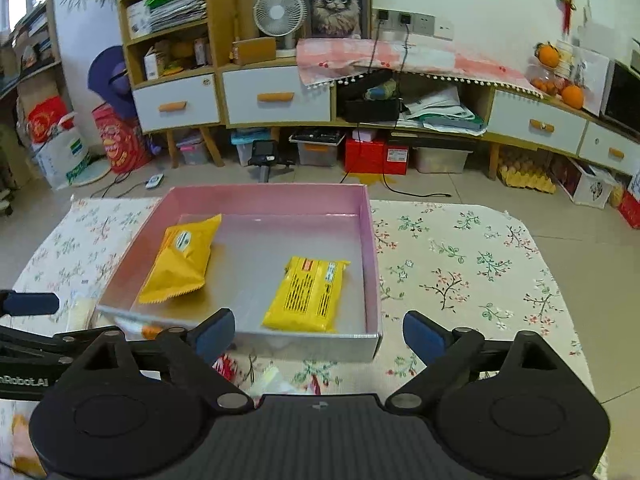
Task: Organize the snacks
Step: 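Withdraw both tools from the box back toward the snacks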
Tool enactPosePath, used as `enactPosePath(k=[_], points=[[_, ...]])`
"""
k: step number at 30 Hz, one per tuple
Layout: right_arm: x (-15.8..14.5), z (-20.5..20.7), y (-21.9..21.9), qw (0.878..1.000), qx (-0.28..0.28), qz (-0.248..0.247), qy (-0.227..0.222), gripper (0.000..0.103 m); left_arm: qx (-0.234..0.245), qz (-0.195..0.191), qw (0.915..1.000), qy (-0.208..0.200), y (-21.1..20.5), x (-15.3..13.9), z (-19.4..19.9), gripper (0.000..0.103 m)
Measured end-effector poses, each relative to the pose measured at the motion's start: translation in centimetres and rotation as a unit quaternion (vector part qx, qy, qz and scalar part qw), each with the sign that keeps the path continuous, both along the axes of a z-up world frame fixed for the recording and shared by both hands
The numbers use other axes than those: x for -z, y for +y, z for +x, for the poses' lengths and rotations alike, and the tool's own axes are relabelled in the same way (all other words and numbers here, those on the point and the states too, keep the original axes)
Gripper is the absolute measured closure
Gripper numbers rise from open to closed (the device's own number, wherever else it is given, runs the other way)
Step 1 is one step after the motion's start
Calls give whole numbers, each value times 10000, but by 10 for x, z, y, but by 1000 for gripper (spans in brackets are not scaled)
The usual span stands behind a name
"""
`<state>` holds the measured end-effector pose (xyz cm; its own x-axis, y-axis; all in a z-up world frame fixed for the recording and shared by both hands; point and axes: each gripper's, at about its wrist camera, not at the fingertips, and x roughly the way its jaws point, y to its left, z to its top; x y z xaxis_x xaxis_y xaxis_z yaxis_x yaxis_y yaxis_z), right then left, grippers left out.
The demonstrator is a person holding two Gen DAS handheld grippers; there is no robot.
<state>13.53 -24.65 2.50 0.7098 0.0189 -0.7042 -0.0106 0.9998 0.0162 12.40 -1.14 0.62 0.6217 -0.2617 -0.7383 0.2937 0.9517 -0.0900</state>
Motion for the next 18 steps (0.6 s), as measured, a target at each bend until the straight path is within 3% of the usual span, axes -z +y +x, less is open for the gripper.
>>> enactPosePath(k=[6,18], points=[[0,-19,3,9998,-180,-83,65,26,284,216,9993,-91,3,5,-21,3],[6,-62,-17,9992,-184,153,308,25,761,294,9966,-67,27,12,-54,2]])
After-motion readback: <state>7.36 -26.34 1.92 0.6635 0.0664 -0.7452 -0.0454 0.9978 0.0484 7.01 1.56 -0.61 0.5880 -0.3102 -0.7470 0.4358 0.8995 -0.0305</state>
